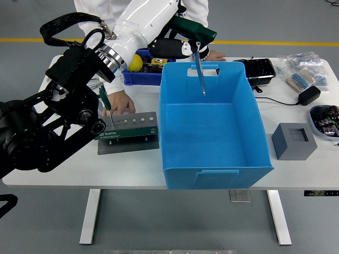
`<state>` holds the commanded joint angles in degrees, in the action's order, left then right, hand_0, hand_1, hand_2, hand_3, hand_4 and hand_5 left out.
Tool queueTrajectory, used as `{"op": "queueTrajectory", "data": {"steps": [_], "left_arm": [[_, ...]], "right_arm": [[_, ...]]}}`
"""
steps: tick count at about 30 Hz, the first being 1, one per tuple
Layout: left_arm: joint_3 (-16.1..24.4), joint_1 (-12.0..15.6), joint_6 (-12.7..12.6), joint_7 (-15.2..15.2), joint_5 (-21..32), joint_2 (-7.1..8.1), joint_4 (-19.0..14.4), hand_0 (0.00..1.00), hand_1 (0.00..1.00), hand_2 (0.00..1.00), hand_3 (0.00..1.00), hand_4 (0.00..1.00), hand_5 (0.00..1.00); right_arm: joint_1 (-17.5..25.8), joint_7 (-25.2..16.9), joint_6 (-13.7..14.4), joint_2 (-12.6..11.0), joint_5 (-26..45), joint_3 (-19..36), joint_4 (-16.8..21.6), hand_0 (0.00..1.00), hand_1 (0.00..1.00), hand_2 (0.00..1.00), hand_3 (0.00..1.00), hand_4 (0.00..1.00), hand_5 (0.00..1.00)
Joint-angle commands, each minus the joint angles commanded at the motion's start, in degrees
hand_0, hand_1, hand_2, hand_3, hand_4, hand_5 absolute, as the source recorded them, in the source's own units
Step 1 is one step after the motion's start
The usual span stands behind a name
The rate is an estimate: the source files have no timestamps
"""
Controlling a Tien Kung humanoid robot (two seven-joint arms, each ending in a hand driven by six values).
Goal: Lift tool from toolbox,place it in box,lift tool from toolbox,place it in box
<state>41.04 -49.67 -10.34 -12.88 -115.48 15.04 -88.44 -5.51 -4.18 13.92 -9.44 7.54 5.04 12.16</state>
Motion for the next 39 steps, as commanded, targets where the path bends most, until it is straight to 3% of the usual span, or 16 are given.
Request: {"op": "queueTrajectory", "data": {"steps": [4,9,14,15,16,21,22,27,28,31,33,34,39], "left_arm": [[-6.2,-0.6,-1.1,1.2,1.7,-1.67,1.6,0.066,0.002,0.061,0.042,0.764,0.593],[-13.0,-0.6,-3.0,4.0,3.6,-5.21,6.3,0.066,0.002,0.061,0.042,0.764,0.593],[-15.8,-0.5,-3.1,6.4,5.9,-7.40,10.5,0.081,0.002,0.074,0.058,0.759,0.581],[-16.4,-0.7,-2.7,6.7,6.4,-7.68,11.3,0.081,0.002,0.074,0.058,0.759,0.581],[-16.8,-0.9,-2.4,7.1,7.0,-7.90,12.0,0.168,0.077,0.154,0.156,0.771,0.569],[-18.0,-1.8,-0.2,9.5,10.1,-9.22,16.1,0.168,0.077,0.154,0.156,0.771,0.569],[-18.2,-2.1,0.4,10.0,10.8,-9.59,17.2,0.297,0.336,0.456,0.427,0.890,0.619],[-19.1,-3.9,0.8,13.7,15.9,-12.38,23.8,0.297,0.336,0.456,0.427,0.890,0.619],[-19.2,-4.3,0.6,14.4,16.8,-12.97,25.3,0.455,0.536,0.669,0.563,0.970,0.664],[-19.3,-5.9,-1.0,16.7,18.7,-15.04,30.0,0.455,0.536,0.669,0.563,0.970,0.664],[-19.1,-6.8,-1.8,17.5,18.9,-15.04,32.6,0.455,0.536,0.669,0.563,0.970,0.664],[-18.8,-7.3,-2.3,18.0,18.8,-15.04,33.8,0.616,0.683,0.814,0.741,0.998,0.626],[-17.4,-9.4,-4.5,19.0,17.3,-15.04,37.3,0.616,0.683,0.814,0.741,0.998,0.626]], "right_arm": [[-0.1,0.2,0.0,0.0,-0.6,0.3,0.0,0.669,0.641,0.715,0.584,0.834,0.751],[-0.3,0.4,0.0,0.0,-1.2,0.6,0.1,0.669,0.641,0.715,0.584,0.834,0.751],[-0.5,0.3,0.1,-0.2,-1.0,0.4,0.1,0.670,0.642,0.715,0.584,0.835,0.751],[-0.5,0.3,0.1,-0.2,-1.1,0.5,0.1,0.670,0.642,0.715,0.584,0.835,0.751],[-0.5,0.3,0.1,-0.3,-1.1,0.5,0.1,0.670,0.641,0.714,0.583,0.835,0.751],[-0.6,0.3,0.1,-0.4,-1.3,0.6,0.1,0.670,0.641,0.714,0.583,0.835,0.751],[-0.7,0.3,0.1,-0.4,-1.6,0.8,0.1,0.670,0.641,0.714,0.583,0.835,0.751],[-1.0,0.7,0.2,-0.7,-3.3,1.7,0.1,0.670,0.641,0.714,0.583,0.835,0.751],[-1.1,0.8,0.2,-0.7,-3.7,1.8,0.2,0.670,0.641,0.715,0.583,0.835,0.751],[-1.4,1.1,0.3,-0.9,-4.9,2.5,0.2,0.670,0.641,0.715,0.583,0.835,0.751],[-1.5,1.2,0.3,-1.0,-5.6,2.8,0.3,0.670,0.641,0.715,0.583,0.835,0.751],[-1.6,1.3,0.3,-1.0,-5.8,2.9,0.3,0.670,0.640,0.713,0.583,0.836,0.751],[-1.8,1.3,0.5,-1.3,-6.5,3.2,0.4,0.670,0.640,0.713,0.583,0.836,0.751]]}}
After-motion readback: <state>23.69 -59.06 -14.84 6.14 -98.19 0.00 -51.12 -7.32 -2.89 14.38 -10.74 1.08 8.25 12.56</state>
